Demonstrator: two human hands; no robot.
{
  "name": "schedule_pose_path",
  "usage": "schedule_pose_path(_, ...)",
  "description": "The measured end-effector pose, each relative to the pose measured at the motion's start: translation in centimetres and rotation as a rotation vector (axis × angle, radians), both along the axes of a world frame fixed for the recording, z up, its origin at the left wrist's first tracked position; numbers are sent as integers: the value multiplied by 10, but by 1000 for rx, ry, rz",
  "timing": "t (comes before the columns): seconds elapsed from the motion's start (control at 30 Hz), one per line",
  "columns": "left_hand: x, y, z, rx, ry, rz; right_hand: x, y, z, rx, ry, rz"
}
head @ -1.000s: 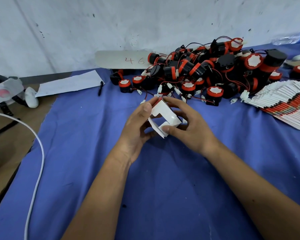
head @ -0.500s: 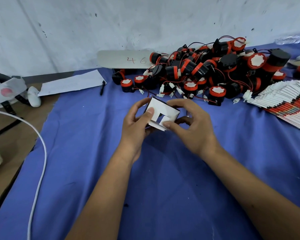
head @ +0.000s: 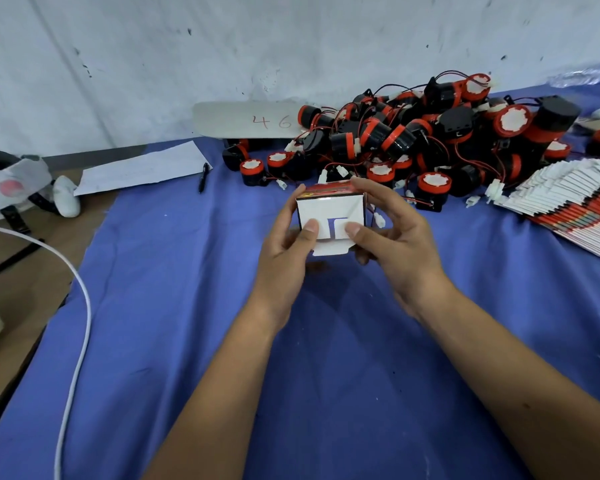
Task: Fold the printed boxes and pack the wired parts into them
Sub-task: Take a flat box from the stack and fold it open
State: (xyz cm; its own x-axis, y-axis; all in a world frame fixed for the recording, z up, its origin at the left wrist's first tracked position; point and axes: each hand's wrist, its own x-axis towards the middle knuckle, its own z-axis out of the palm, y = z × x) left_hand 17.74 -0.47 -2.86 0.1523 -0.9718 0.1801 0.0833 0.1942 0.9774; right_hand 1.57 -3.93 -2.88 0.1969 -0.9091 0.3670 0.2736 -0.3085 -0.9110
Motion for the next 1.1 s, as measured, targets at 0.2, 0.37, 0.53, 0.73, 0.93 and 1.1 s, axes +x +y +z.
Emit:
schedule_pose_path(0.2, 6, 4, 0, -134, -296, 55, -9, -8, 1, 106, 86, 158)
schedule_pose_path(0.37, 4, 2, -2, -192, -470, -41, -11, -7, 2, 147, 111, 166)
schedule_pose_path(0.53, -7, -1, -12, -205, -501, 218, 3, 4, 2, 9, 101, -47)
schedule_pose_path(0.73, -11, -2, -10, -59, -298, 328, 10, 11, 0, -176, 295, 39)
schedule_pose_path(0.93, -8, 4, -9, -190, -437, 380, 8, 14, 5, -200, 318, 74)
schedule_pose_path(1.1, -6, 5, -3, -269, -615, 474, 4, 16, 11, -169, 286, 123)
